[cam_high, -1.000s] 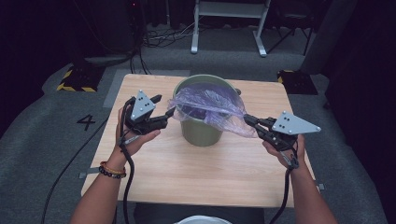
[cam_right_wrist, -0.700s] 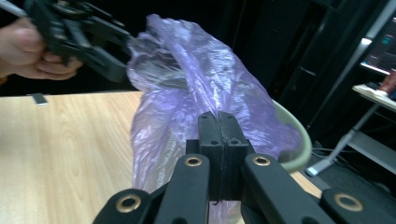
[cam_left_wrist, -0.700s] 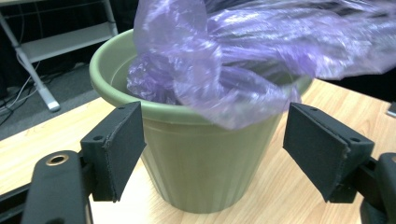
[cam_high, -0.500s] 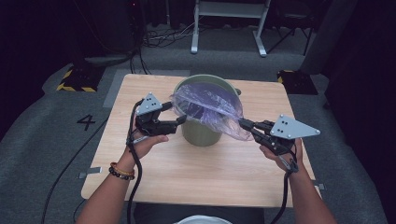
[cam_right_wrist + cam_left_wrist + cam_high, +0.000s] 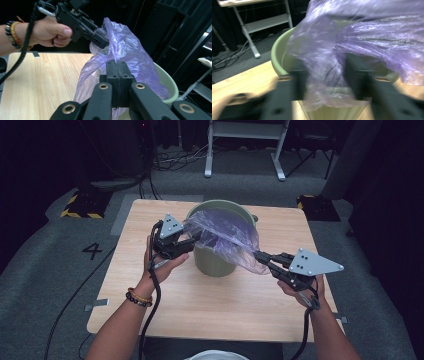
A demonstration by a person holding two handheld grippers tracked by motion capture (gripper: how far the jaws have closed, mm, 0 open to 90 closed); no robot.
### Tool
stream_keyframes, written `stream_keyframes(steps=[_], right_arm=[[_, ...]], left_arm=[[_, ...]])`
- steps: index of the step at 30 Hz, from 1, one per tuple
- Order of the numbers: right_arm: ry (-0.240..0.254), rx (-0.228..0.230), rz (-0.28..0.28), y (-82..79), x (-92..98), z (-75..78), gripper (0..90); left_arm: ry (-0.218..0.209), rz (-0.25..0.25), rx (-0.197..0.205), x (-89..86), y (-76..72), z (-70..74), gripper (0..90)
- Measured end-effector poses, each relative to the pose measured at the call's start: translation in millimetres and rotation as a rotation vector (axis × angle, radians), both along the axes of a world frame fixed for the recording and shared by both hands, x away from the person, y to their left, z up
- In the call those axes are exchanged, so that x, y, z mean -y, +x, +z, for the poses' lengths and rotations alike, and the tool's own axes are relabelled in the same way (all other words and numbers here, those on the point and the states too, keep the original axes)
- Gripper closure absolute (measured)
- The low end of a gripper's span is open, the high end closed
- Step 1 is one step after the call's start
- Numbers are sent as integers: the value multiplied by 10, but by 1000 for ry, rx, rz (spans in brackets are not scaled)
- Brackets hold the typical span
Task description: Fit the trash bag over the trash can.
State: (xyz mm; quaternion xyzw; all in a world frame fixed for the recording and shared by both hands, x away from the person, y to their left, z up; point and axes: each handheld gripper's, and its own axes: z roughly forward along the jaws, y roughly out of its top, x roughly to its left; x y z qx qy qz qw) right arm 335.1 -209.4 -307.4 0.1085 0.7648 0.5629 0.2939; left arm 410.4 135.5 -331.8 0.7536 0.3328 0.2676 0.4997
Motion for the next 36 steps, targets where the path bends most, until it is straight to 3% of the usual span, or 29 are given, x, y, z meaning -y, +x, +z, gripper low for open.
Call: stream_keyframes(steps=[2, 4, 7, 8, 14, 18, 22, 23, 26, 31, 32, 35, 36], right_arm=[[10, 0, 2, -19, 28, 12, 900], [18, 3, -6, -34, 63, 16, 900], [31, 1, -20, -34, 104, 14, 900], [43, -7, -41, -24, 153, 4, 900], [73, -49, -91, 41, 257, -62, 900], [89, -93, -135, 98, 317, -175, 900], [79, -104, -143, 107, 308, -250, 900], [79, -104, -143, 107, 308, -250, 900], [92, -82, -142, 42, 293, -201, 900], [101, -76, -137, -41, 304, -147, 900], [91, -75, -155, -60, 304, -158, 900], [90, -83, -159, -48, 326, -179, 900], [98, -99, -163, -12, 342, -202, 900]], left_arm=[[20, 2, 15, -15, -10, 2, 843], [39, -42, 34, -86, -46, 33, 896], [74, -65, 42, -127, -83, 63, 899], [85, -107, 47, -203, -131, 98, 899], [88, -197, 17, -438, -258, 141, 899], [115, -223, -10, -572, -363, 103, 899], [136, -226, 9, -611, -478, 123, 899], [136, -226, 9, -611, -478, 123, 899], [84, -263, 42, -641, -610, 261, 898], [77, -257, 79, -627, -714, 334, 882], [114, -211, 94, -616, -711, 310, 860], [96, -181, 89, -618, -674, 254, 797], [80, -93, 91, -599, -602, 185, 713]])
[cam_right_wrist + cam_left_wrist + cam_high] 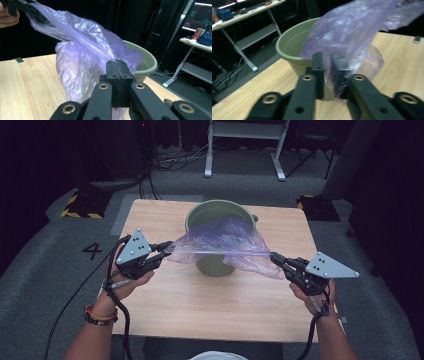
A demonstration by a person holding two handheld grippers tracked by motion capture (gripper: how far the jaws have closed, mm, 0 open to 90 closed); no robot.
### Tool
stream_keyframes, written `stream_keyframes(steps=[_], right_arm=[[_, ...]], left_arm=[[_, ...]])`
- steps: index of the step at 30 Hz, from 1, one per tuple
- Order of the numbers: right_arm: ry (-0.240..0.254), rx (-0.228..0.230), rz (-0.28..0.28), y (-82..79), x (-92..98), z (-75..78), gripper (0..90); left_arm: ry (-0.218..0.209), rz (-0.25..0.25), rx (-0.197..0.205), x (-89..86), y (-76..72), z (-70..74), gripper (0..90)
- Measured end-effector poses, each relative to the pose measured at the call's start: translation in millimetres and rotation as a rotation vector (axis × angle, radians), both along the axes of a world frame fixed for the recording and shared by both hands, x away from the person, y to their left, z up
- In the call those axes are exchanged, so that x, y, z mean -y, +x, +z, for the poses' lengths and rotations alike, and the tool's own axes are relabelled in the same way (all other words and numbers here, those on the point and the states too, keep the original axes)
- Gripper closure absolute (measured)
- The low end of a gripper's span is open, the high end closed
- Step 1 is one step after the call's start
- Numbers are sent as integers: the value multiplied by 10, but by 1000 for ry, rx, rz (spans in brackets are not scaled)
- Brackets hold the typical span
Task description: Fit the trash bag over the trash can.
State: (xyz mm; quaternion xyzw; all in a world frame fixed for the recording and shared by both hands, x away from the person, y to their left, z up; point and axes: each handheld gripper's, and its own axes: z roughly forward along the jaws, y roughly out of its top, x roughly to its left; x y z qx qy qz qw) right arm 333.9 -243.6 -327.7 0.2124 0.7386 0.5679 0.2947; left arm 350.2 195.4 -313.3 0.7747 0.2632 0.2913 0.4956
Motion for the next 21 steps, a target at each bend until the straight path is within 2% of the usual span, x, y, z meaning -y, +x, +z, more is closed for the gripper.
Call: stream_keyframes(steps=[1, 2, 3, 4, 5, 6, 7, 8, 10, 11, 12, 13, 14, 17, 18, 21], right_arm=[[0, 0, 0, 0, 0, 0, 900], [12, -33, 5, 68, 5, -30, 900], [12, -33, 5, 68, 5, -30, 900], [18, -69, -4, 161, -5, -76, 900], [18, -69, -4, 161, -5, -76, 900], [11, -99, -21, 242, -13, -124, 900], [4, -108, -33, 278, -11, -147, 900], [-1, -113, -46, 307, -4, -165, 900], [15, -134, -53, 362, 33, -190, 900], [16, -138, -62, 384, 47, -199, 900], [14, -138, -70, 404, 59, -205, 900], [14, -138, -70, 404, 59, -205, 900], [14, -141, -86, 441, 69, -216, 900], [0, -129, -103, 464, 59, -217, 900], [-24, -116, -124, 492, 47, -220, 900], [-4, -127, -115, 537, 65, -241, 900]], left_arm=[[0, 0, 0, 0, 0, 0, 623], [-51, 78, -15, 8, 106, -80, 584], [-51, 78, -15, 8, 106, -80, 533], [-106, 116, -41, 6, 227, -165, 476], [-106, 116, -41, 6, 227, -165, 466], [-89, 160, -46, 19, 332, -259, 472], [-89, 160, -46, 19, 332, -259, 546], [-70, 157, -65, -2, 418, -340, 580], [-22, 181, -64, -16, 473, -391, 630], [-22, 181, -64, -16, 473, -391, 621], [-1, 218, -52, -40, 511, -409, 598], [-1, 218, -52, -40, 511, -409, 559], [-33, 233, -65, -83, 535, -403, 512], [-42, 249, -42, -115, 535, -392, 480], [-23, 256, -38, -154, 542, -383, 465], [-11, 254, -31, -239, 556, -390, 443]])
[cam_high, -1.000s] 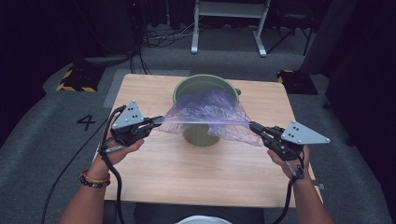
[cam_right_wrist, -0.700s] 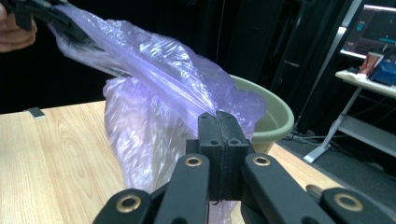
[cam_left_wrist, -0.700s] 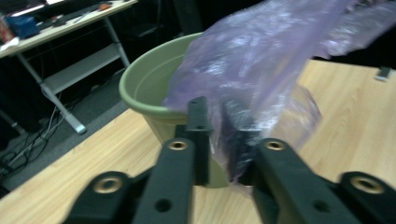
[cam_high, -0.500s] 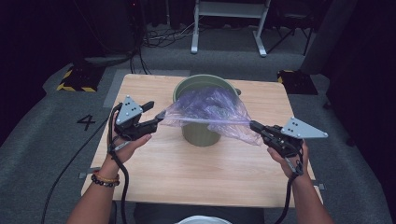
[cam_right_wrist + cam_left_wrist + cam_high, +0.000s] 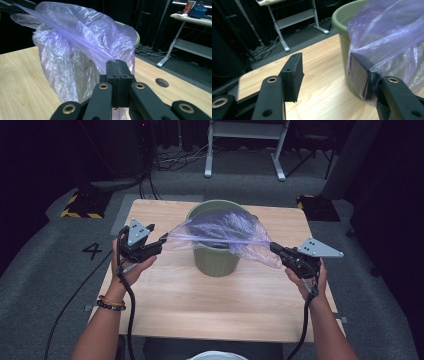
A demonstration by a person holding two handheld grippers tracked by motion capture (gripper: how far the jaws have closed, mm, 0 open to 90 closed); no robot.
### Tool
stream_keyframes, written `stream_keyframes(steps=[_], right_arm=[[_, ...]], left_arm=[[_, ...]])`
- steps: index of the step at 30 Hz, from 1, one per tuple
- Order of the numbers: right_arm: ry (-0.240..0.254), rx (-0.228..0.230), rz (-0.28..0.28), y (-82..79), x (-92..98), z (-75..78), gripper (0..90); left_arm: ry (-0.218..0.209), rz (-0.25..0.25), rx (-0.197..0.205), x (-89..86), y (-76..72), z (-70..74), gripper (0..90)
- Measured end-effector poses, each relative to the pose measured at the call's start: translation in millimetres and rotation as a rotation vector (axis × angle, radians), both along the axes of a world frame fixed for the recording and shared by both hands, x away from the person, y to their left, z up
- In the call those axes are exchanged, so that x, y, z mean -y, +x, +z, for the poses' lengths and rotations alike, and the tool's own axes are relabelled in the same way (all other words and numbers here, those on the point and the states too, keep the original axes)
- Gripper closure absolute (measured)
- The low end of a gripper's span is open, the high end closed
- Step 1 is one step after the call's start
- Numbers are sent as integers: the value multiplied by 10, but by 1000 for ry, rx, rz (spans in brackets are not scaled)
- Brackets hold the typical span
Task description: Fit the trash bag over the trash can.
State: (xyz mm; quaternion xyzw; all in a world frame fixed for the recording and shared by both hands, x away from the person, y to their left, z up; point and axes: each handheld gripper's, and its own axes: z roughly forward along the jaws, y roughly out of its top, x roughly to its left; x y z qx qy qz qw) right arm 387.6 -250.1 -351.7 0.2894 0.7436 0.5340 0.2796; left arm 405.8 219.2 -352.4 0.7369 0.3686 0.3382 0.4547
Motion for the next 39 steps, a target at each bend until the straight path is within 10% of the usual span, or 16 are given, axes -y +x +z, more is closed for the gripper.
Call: stream_keyframes(steps=[10, 19, 24, 29, 33, 39], right_arm=[[-3, 17, 4, -6, -36, 24, 900], [-69, 117, 41, -184, -200, 95, 424], [-112, 242, 46, -417, -286, 187, 430], [-137, 312, 96, -653, -331, 225, 455], [-141, 299, 91, -687, -315, 246, 414], [-233, 357, -103, -679, -348, 266, 314]], left_arm=[[-43, 19, 6, -138, 7, 33, 409], [-2, -242, -39, 116, -91, -6, 679], [37, -286, -33, 254, -155, 45, 752], [50, -287, -21, 324, -196, 86, 731], [50, -229, 1, 363, -221, 136, 489], [64, -255, 7, 374, -236, 182, 564]])
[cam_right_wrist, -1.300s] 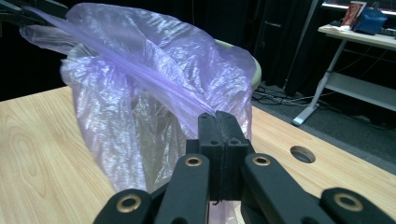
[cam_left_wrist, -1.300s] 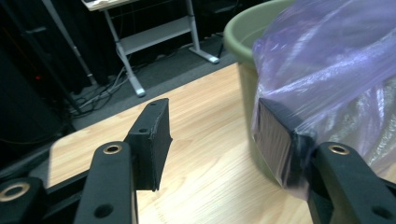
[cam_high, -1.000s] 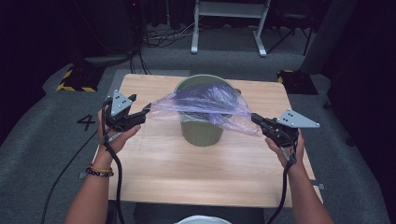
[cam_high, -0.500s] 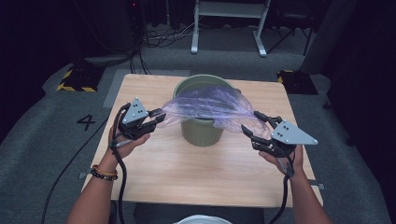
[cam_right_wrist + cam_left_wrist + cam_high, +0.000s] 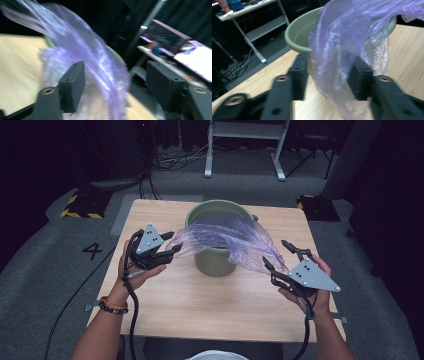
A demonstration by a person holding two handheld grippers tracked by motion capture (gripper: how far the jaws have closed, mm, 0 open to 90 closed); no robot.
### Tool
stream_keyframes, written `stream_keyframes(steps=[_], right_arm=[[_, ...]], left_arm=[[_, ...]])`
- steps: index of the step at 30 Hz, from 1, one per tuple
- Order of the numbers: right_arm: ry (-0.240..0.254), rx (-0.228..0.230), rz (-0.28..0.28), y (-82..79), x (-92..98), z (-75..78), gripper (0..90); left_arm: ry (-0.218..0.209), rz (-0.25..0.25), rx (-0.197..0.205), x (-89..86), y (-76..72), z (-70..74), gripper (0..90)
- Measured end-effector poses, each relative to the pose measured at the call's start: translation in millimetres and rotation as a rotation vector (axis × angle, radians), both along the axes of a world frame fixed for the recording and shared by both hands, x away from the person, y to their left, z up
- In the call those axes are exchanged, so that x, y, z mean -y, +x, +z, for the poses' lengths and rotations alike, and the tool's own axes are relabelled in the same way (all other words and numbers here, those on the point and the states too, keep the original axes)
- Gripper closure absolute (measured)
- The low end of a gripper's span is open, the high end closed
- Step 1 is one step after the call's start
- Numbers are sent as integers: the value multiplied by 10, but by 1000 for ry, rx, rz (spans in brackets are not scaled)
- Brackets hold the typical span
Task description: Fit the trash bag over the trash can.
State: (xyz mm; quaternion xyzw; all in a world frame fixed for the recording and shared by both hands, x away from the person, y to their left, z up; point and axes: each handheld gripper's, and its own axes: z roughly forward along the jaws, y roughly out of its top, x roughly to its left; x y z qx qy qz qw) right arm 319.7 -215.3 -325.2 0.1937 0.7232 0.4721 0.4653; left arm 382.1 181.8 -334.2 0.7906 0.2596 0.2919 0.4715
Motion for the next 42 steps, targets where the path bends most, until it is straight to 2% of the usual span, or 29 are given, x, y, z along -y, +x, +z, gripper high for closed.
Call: stream_keyframes(steps=[1, 2, 5, 6, 9, 11, 14, 17, 19, 22, 25, 27, 28, 29, 31, 33, 36, 39, 42], right_arm=[[-34, 24, -29, -18, -30, -2, 319], [-65, 44, -22, -47, -64, -8, 331], [-53, 45, 46, -112, -104, -9, 392], [-46, 44, 70, -131, -111, -4, 398], [-49, 74, 99, -183, -135, 15, 426], [-50, 100, 114, -229, -151, 23, 445], [-56, 107, 194, -306, -177, 20, 464], [-122, 69, 275, -332, -244, -32, 489], [-171, 53, 274, -302, -319, -104, 473], [-220, 33, 234, -175, -411, -197, 458], [-240, 20, 147, 26, -462, -273, 468], [-244, 0, 119, 122, -481, -310, 522], [-250, -8, 99, 166, -494, -332, 577], [-261, -15, 90, 200, -505, -354, 669], [-268, -43, 102, 251, -511, -393, 813], [-269, -78, 124, 264, -499, -417, 893], [-264, -116, 166, 242, -448, -439, 900], [-298, -146, 228, 171, -379, -498, 900], [-332, -170, 250, 160, -339, -567, 900]], left_arm=[[11, -4, 5, 20, -6, 8, 557], [12, -7, 5, 38, -14, 13, 529], [-1, -6, -2, 72, -24, 36, 421], [2, -15, -1, 82, -32, 45, 422], [29, -22, 15, 135, -54, 71, 505], [46, -33, 22, 161, -52, 91, 596], [59, -47, 20, 191, -24, 118, 711], [63, -57, 13, 218, 3, 133, 772], [69, -64, 7, 244, 20, 143, 812], [72, -72, 2, 272, 48, 172, 833], [69, -80, 0, 284, 72, 208, 853], [62, -88, -2, 290, 86, 231, 866], [62, -89, 0, 295, 91, 243, 871], [56, -89, -1, 296, 98, 256, 874], [48, -75, -1, 295, 111, 278, 888], [38, -52, 1, 278, 127, 296, 894], [10, -18, -5, 206, 143, 321, 896], [-9, 14, -7, 139, 138, 324, 896], [-10, 51, -10, 80, 142, 296, 897]])
